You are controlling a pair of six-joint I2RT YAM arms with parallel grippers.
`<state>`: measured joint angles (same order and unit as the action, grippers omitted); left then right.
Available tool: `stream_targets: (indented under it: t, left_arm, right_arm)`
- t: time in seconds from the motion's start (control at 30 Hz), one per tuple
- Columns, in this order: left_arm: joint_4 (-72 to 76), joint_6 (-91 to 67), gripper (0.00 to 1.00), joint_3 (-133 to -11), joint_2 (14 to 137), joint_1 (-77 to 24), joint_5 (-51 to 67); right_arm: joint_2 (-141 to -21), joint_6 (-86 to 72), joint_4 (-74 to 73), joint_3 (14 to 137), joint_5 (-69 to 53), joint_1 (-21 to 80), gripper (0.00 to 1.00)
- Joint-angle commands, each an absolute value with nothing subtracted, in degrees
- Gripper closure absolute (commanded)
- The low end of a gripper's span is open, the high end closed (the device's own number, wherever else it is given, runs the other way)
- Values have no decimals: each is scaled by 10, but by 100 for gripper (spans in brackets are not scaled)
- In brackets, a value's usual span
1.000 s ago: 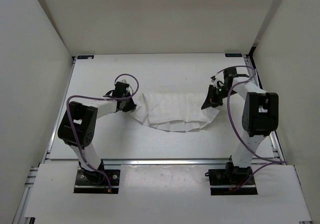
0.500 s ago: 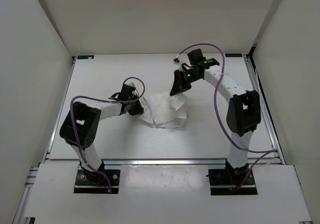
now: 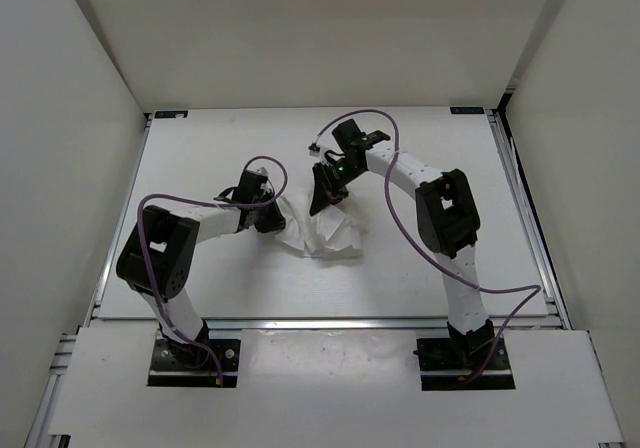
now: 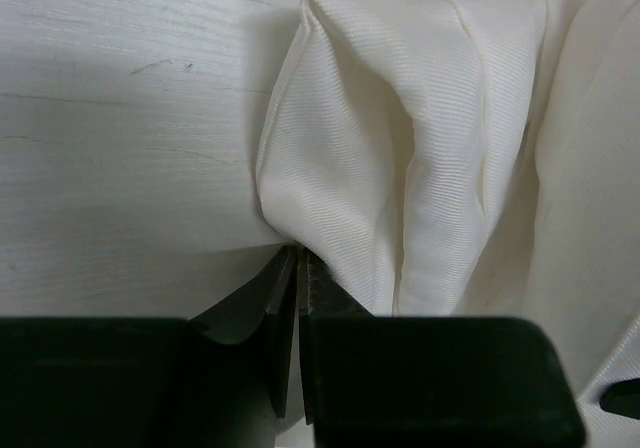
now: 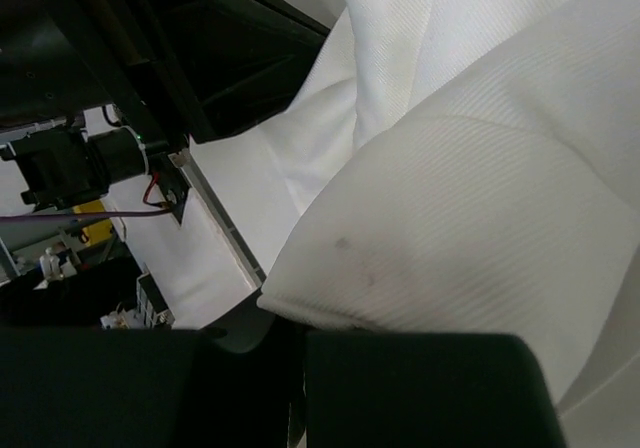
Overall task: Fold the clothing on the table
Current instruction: Fold the skirt
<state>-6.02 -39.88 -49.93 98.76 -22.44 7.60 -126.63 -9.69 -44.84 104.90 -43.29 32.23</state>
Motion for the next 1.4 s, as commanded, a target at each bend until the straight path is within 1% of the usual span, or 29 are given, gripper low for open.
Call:
stream_targets:
  t: [0.0,0.03,0.1,0.13,0.17,0.2,0.3,0.33,0.4,0.43,0.47,0.53,0.57,0.63,0.67,0.7,0.77,0.8,0.87,0.9,0.93,0.97,1.07,1.1,1.17,1.27,1.37]
  left_arm:
    - [-93,-386,82,-480,968,-220,83]
    - [-95,-385,82,-482,967,-221,84]
    - [-95,-383,81,-480,962,-215,86]
    - [-99,-381,81,-480,956,-213,90]
    - [-105,-375,82,-483,951,-209,96]
    - [-117,-370,81,-489,945,-200,94]
    - [-134,-355,80,-504,929,-166,105]
    - [-145,-348,81,-504,919,-150,102]
    - [-163,-332,80,-521,903,-123,95]
    - [-177,-320,80,-531,897,-110,81]
    - [-187,-312,80,-546,889,-101,68]
    - [-213,-296,81,-577,875,-84,60]
    - [-222,-293,82,-597,870,-79,71]
    - [-240,-287,82,-634,861,-79,75]
    - [-239,-284,86,-657,853,-84,90]
    - [-240,-286,87,-675,847,-90,102]
    - [-191,-316,93,-679,841,-99,201]
    - [-159,-336,97,-662,843,-104,267]
    - [-48,-417,100,-624,854,-123,333]
    - [-33,-431,100,-620,869,-142,337]
    - [-7,-445,100,-602,918,-186,324]
    - [-7,-445,100,-602,918,-193,322]
    - [131,-533,100,-524,970,-181,361]
    - [154,-560,100,-489,987,-178,366]
    - [144,-556,100,-454,991,-160,312]
    - [72,-503,100,-426,973,-148,251]
    - [79,-500,100,-411,971,-142,240]
  right_arm:
    - [-1280,-115,-428,1091,-466,336,100]
    - [-1287,-119,-425,1090,-473,338,100]
    - [-1298,-137,-412,1098,-500,337,81]
    - [-1299,-149,-384,1095,-531,335,58]
    - [-1303,-174,-357,1091,-560,333,49]
    - [-1294,-189,-337,1087,-570,337,37]
    - [-1274,-237,-260,1086,-613,338,34]
    - [-1260,-245,-231,1086,-633,337,36]
    - [-1240,-258,-220,1079,-635,335,42]
    - [-1225,-258,-219,1074,-629,329,48]
    - [-1204,-266,-204,1056,-643,319,55]
    - [-1167,-294,-161,1004,-655,300,65]
    - [-1154,-313,-127,962,-657,295,78]
    - [-1102,-336,-86,895,-651,263,84]
    - [-1082,-345,-66,854,-645,251,88]
    - [-1072,-339,-69,824,-635,239,92]
    - [-1050,-322,-98,794,-606,206,99]
    - [-1046,-304,-116,781,-594,199,100]
    - [-1037,-287,-141,760,-574,176,100]
    - [-1029,-283,-150,751,-567,165,100]
    - [-1021,-280,-160,739,-567,155,100]
    - [-1021,-279,-160,739,-567,155,100]
    - [-1007,-265,-169,735,-559,154,100]
    - [-1007,-265,-172,736,-559,155,100]
    - [-995,-256,-180,732,-554,147,100]
    - [-981,-249,-189,716,-538,142,100]
    - [-977,-247,-190,708,-541,135,100]
